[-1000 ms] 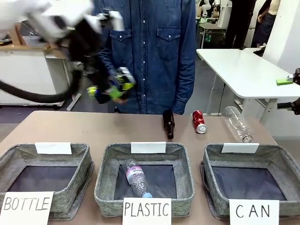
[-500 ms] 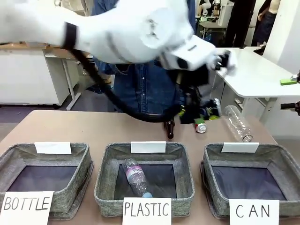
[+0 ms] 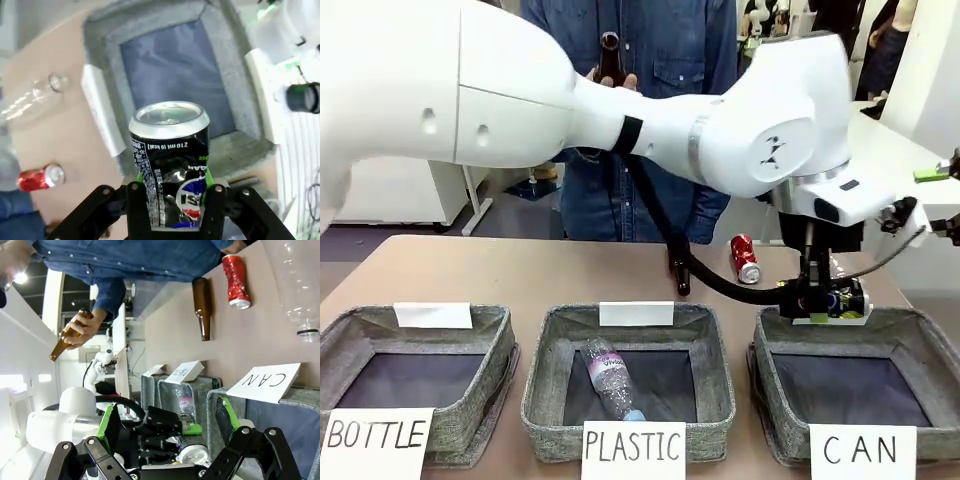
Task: Sort the can waste into the basket.
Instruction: Pick up the can waste from the table and place it in the right Fabric basket.
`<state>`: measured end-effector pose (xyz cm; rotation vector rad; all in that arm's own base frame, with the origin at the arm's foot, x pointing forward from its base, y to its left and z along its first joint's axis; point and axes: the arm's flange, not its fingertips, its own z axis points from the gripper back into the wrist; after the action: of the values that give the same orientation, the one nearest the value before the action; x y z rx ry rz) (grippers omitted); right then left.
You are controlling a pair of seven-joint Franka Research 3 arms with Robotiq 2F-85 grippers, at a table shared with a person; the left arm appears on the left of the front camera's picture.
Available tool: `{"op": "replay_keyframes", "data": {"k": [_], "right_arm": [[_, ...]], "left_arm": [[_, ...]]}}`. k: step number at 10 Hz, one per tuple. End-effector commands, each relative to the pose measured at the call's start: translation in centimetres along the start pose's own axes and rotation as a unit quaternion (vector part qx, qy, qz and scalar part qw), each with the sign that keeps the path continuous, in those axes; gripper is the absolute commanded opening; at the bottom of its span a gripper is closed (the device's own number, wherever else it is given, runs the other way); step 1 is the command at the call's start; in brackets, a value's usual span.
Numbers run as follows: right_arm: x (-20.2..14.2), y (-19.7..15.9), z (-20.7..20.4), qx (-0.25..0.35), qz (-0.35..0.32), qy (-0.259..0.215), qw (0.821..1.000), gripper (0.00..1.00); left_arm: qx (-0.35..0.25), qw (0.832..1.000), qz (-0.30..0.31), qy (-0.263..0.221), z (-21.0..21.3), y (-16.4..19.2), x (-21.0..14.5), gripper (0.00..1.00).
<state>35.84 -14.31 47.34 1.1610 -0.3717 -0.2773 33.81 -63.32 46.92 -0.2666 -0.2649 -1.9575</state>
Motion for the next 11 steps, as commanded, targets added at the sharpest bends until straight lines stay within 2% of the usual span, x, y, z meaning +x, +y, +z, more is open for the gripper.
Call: {"op": "replay_keyframes", "data": {"k": [1, 4, 5, 6, 11], "right_arm": [[0.0, 0.2, 0.0, 0.002, 0.006, 0.000, 1.000, 1.00], [0.0, 0.2, 0.0, 0.002, 0.006, 0.000, 1.000, 1.00], [0.0, 0.2, 0.0, 0.002, 0.006, 0.000, 1.000, 1.00], [0.0, 0.2, 0.0, 0.002, 0.006, 0.000, 1.000, 1.00], [0.0, 0.2, 0.0, 0.002, 0.006, 0.000, 1.000, 1.00]], "left_arm": [[-0.019, 1.000, 0.006, 0.016, 0.8, 1.2, 1.4, 0.41], [-0.026, 0.999, 0.002, 0.023, -0.2, 1.0, 1.4, 0.41], [-0.029, 0.999, -0.002, 0.020, -0.3, 1.0, 1.4, 0.52], [-0.029, 0.999, -0.009, 0.022, -0.3, 0.9, 1.3, 1.00], [-0.030, 0.999, -0.003, 0.020, -0.1, 1.4, 0.6, 1.00]]}}
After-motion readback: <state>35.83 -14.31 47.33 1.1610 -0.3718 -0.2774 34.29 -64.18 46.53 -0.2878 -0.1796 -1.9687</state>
